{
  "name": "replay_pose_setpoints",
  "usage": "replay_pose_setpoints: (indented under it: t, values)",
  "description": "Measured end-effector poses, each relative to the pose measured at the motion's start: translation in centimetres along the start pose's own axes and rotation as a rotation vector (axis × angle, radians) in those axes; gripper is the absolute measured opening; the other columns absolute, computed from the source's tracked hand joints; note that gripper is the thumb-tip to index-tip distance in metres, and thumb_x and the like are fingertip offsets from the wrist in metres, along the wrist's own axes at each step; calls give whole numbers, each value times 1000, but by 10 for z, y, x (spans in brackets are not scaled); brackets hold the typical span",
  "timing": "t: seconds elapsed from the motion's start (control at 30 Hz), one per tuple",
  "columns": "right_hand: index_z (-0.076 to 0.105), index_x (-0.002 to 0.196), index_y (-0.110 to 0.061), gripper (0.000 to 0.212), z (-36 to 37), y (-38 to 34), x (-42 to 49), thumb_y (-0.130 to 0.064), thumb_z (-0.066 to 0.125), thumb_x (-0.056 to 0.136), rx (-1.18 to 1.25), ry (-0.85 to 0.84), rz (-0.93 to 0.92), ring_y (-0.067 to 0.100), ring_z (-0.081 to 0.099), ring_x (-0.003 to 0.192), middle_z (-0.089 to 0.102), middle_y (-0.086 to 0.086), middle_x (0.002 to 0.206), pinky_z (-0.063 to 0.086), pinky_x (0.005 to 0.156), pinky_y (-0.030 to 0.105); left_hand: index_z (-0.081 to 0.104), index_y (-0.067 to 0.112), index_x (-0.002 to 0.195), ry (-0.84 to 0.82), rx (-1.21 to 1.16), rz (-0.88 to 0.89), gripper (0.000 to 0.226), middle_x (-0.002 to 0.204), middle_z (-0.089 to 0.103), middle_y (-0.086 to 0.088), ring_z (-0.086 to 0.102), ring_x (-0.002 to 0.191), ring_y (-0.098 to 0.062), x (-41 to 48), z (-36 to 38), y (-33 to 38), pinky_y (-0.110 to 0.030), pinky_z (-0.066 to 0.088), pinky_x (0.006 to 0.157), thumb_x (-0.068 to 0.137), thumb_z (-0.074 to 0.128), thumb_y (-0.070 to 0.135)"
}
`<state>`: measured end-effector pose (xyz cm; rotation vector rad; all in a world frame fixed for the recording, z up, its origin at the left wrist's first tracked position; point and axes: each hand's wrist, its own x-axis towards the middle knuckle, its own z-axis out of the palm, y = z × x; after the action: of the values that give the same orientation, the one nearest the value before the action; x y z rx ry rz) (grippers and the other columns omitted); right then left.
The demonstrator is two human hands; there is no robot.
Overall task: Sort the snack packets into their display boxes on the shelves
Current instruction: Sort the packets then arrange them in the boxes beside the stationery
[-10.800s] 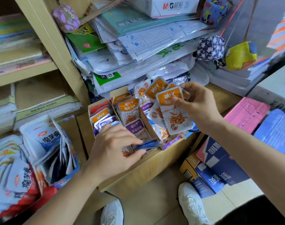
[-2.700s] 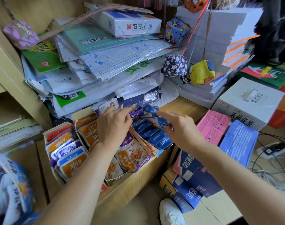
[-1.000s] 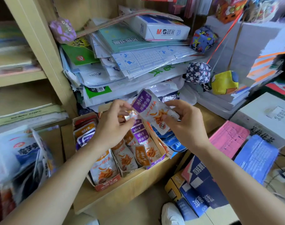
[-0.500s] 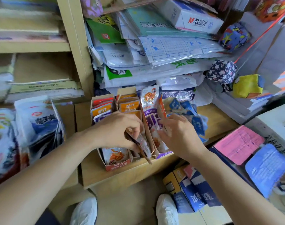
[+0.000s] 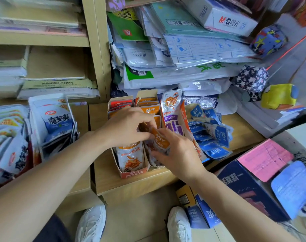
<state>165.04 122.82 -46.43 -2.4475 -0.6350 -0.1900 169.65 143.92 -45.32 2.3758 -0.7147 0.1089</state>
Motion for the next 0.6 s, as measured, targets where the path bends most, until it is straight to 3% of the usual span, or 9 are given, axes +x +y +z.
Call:
replay_pose_setpoints:
  t: [0.1, 0.17, 0.3, 0.37, 0.5, 0.6]
  values:
    - [62, 117, -19, 37, 0, -5, -4, -40, 72, 88, 9, -39, -38, 7, 59, 85, 67, -7, 100, 51, 70, 21, 74, 39, 96, -49, 90, 40, 15, 95, 66, 17, 55, 100, -10, -2, -2, -5, -41, 41, 92, 81, 76, 40]
    - [60, 121, -18, 46, 2, -6, -6, -43, 75, 85, -18, -81, -27, 10, 63, 88, 68, -5, 103, 55, 73, 24, 75, 37, 96, -39, 103, 32, 16, 95, 66, 17, 55, 100, -11, -2, -1, -5, -39, 38, 94, 81, 80, 34]
    - [60, 126, -13, 39, 5, -1, -4, -16, 72, 89, -43, -54, -2, 20, 70, 98, 72, 3, 110, 61, 78, 32, 77, 39, 100, -23, 68, 28, 23, 93, 65, 22, 56, 96, -8, 0, -3, -4, -39, 45, 90, 79, 83, 30]
    - [65, 122, -14, 32, 3, 2, -2, -14, 70, 91, -15, -23, 49, 19, 71, 98, 73, 1, 109, 62, 77, 30, 76, 37, 106, 38, 75, 31, 27, 99, 68, 19, 57, 98, -9, 1, -5, -5, -39, 46, 88, 80, 80, 32]
    - [70, 112, -16, 23, -17, 5, 3, -9, 69, 89, 101, 116, 201, 10, 73, 86, 74, -7, 96, 62, 62, 28, 73, 27, 117, 287, 297, 14, 37, 104, 73, 7, 57, 98, -19, 5, -9, -7, -33, 35, 80, 80, 69, 28]
    - [70, 103, -16, 16, -44, 10, 3, -9, 71, 88, 176, 222, 293, -1, 71, 74, 71, -16, 85, 58, 57, 19, 70, 20, 122, 291, 449, -25, 43, 106, 73, 2, 56, 98, -24, 4, -2, -1, -35, 34, 77, 80, 76, 30]
